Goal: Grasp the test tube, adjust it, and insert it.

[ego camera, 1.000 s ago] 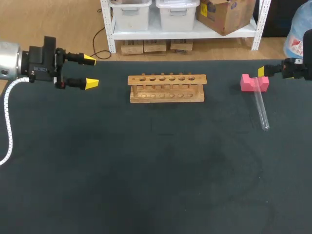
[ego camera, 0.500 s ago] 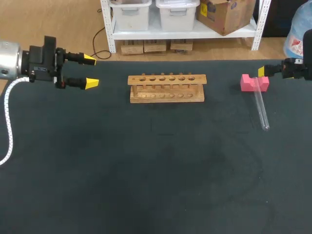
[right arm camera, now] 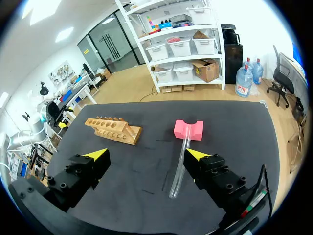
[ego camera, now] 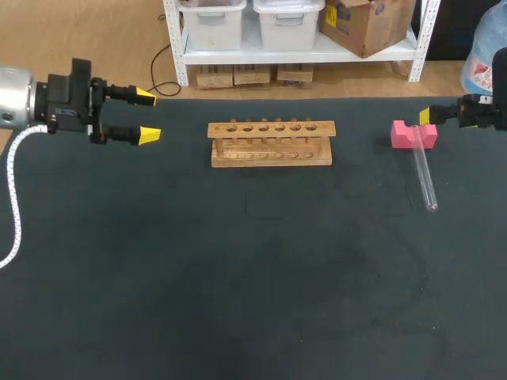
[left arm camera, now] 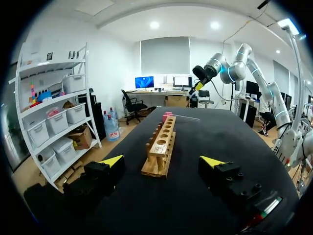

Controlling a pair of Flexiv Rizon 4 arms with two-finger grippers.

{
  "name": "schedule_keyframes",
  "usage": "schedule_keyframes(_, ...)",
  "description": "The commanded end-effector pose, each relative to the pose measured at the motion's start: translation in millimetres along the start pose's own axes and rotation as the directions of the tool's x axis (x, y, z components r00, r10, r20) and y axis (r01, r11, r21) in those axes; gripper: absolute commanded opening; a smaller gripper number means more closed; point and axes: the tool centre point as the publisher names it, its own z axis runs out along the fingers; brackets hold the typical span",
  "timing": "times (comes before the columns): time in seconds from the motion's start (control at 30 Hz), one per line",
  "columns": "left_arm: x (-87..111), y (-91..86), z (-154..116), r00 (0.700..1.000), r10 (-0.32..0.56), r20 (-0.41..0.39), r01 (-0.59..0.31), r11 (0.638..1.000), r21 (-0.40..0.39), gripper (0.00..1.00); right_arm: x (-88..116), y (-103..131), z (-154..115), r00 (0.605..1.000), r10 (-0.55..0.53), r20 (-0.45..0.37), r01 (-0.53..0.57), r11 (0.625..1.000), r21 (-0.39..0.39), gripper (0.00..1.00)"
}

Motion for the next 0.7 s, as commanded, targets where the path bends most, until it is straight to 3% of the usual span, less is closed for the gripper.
schedule_keyframes(0.03,1.6,1.1,0.1,1.000,0.003,0.005,-0.003,1.000,0.001,1.00,0.2,-0.4,-0.1,1.000,-0.001,0.000,0.001,1.000,-0.001,1.00)
schedule_keyframes(0.27,1.6,1.1,0.1,1.000,0.003,0.005,-0.003,1.000,0.001,1.00,0.6,-0.2,1.1,1.000,-0.017,0.001,0.017,1.000,0.010,1.00)
schedule_keyframes(0.53,1.6,1.1,0.1,1.000,0.003,0.005,-0.003,1.000,0.001,1.00,3.9,1.5,15.7,0.991,-0.109,0.074,0.092,0.974,0.208,1.00)
schedule_keyframes(0.7,1.6,1.1,0.1,1.000,0.003,0.005,-0.003,1.000,0.001,1.00,4.0,0.7,25.5,0.977,-0.153,0.147,0.091,0.927,0.363,1.00)
